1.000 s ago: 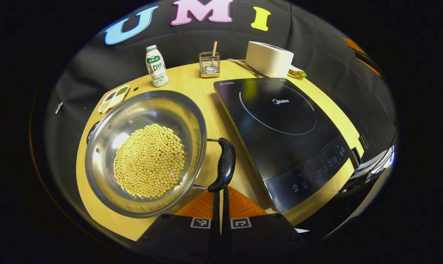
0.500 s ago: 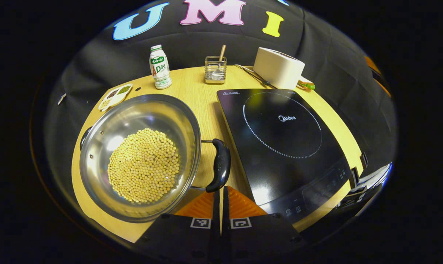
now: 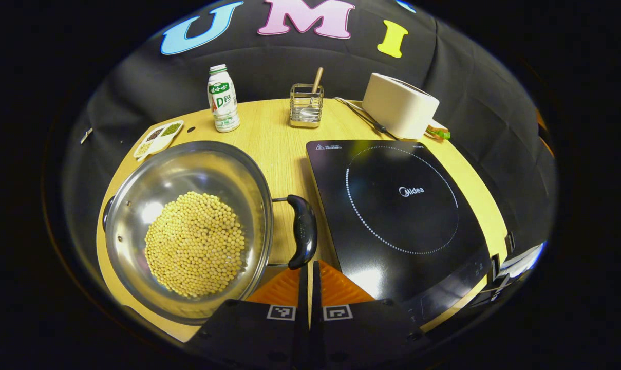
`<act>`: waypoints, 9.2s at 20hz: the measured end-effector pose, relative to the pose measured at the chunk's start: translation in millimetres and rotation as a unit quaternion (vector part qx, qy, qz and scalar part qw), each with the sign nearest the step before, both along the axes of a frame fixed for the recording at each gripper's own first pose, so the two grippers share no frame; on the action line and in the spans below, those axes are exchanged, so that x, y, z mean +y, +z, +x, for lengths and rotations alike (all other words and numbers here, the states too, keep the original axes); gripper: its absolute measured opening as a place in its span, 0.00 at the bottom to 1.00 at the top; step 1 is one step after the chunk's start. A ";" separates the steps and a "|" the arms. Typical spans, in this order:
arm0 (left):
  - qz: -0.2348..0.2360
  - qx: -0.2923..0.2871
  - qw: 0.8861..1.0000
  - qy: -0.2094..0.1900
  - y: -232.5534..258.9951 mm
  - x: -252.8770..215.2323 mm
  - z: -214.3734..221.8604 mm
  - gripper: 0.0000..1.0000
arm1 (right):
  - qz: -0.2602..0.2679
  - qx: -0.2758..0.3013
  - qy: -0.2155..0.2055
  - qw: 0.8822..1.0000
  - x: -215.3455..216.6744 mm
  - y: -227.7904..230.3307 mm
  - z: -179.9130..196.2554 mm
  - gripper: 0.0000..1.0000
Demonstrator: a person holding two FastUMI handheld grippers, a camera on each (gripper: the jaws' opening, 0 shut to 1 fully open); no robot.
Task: First push the handle of the pot to place it horizontally, then grasp the pot with both hands and set it on the induction cooktop.
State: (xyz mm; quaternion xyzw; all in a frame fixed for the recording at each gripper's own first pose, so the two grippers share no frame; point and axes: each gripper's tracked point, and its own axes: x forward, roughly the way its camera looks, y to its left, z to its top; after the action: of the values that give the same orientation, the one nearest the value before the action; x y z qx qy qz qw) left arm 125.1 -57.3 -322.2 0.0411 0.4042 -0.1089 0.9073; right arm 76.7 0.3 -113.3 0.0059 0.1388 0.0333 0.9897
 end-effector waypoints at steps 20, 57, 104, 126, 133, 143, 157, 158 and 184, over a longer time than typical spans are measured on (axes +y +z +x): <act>-0.045 -0.044 0.998 -0.015 26.6 -14.1 -2.2 0.05 | 0.003 0.022 -0.003 1.000 8.0 -9.7 -6.0 0.99; -0.076 -0.217 0.956 0.180 114.1 303.2 -11.7 0.95 | 0.041 0.268 0.158 0.949 284.5 -177.9 9.4 0.99; -0.060 -0.087 0.988 0.110 26.8 327.9 68.2 0.62 | 0.024 0.331 0.136 0.933 326.6 -262.9 14.1 0.64; -0.076 -0.104 0.989 0.067 114.1 138.0 13.1 0.63 | 0.039 0.285 0.103 0.952 142.1 -136.9 -10.4 0.64; -0.082 -0.096 0.990 0.055 101.0 68.7 28.5 0.63 | 0.035 0.290 0.088 0.952 74.9 -141.6 6.2 0.64; -0.079 -0.087 0.991 0.058 74.6 2.7 58.6 0.63 | 0.035 0.302 0.078 0.950 8.1 -170.7 42.3 0.64; -0.073 -0.083 0.990 0.085 45.1 -22.8 79.9 0.63 | 0.026 0.314 0.081 0.946 -17.7 -211.0 77.9 0.64; -0.072 -0.083 0.990 0.084 44.2 -23.1 81.1 0.63 | 0.025 0.314 0.082 0.945 -18.4 -212.4 78.2 0.64; -0.106 -0.099 0.982 0.123 72.3 -26.8 40.5 0.96 | 0.015 0.271 0.041 0.961 -39.7 -163.9 47.4 0.99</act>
State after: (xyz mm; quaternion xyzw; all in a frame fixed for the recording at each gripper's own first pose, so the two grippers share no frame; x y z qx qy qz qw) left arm 165.6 -84.1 -249.9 -0.0942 0.3005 -0.0344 0.9485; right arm 124.1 -39.5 -277.2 0.0239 0.4017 0.0732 0.9125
